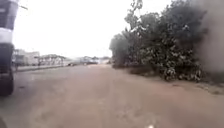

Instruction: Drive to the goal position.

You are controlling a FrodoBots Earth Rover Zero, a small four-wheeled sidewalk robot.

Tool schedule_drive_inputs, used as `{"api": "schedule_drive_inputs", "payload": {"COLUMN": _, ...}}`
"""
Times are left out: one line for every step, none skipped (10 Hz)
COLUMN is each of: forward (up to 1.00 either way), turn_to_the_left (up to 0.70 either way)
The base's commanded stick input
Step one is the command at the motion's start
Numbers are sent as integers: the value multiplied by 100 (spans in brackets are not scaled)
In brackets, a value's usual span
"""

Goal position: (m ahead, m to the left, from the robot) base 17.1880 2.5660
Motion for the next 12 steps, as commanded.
{"api": "schedule_drive_inputs", "payload": {"forward": 50, "turn_to_the_left": 0}}
{"api": "schedule_drive_inputs", "payload": {"forward": 50, "turn_to_the_left": 0}}
{"api": "schedule_drive_inputs", "payload": {"forward": 50, "turn_to_the_left": 0}}
{"api": "schedule_drive_inputs", "payload": {"forward": 50, "turn_to_the_left": 0}}
{"api": "schedule_drive_inputs", "payload": {"forward": 50, "turn_to_the_left": 0}}
{"api": "schedule_drive_inputs", "payload": {"forward": 50, "turn_to_the_left": 0}}
{"api": "schedule_drive_inputs", "payload": {"forward": 50, "turn_to_the_left": 0}}
{"api": "schedule_drive_inputs", "payload": {"forward": 50, "turn_to_the_left": 0}}
{"api": "schedule_drive_inputs", "payload": {"forward": 50, "turn_to_the_left": 0}}
{"api": "schedule_drive_inputs", "payload": {"forward": 50, "turn_to_the_left": 0}}
{"api": "schedule_drive_inputs", "payload": {"forward": 50, "turn_to_the_left": 0}}
{"api": "schedule_drive_inputs", "payload": {"forward": 50, "turn_to_the_left": 0}}
